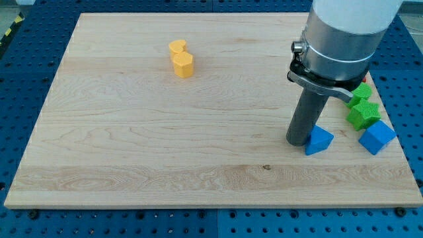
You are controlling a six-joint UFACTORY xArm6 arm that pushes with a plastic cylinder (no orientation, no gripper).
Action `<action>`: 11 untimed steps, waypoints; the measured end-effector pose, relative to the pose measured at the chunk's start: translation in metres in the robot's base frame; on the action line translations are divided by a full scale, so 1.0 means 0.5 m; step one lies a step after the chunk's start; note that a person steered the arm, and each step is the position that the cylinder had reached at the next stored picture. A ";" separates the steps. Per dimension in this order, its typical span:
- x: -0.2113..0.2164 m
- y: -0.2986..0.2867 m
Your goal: Place the blue triangle bottom left of the blue cube
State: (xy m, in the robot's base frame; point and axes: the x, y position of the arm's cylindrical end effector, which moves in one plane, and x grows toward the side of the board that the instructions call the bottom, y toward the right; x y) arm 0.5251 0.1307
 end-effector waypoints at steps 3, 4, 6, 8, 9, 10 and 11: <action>-0.035 0.032; -0.017 0.063; 0.044 0.071; 0.056 0.102; 0.040 0.091; 0.040 0.126; 0.049 0.143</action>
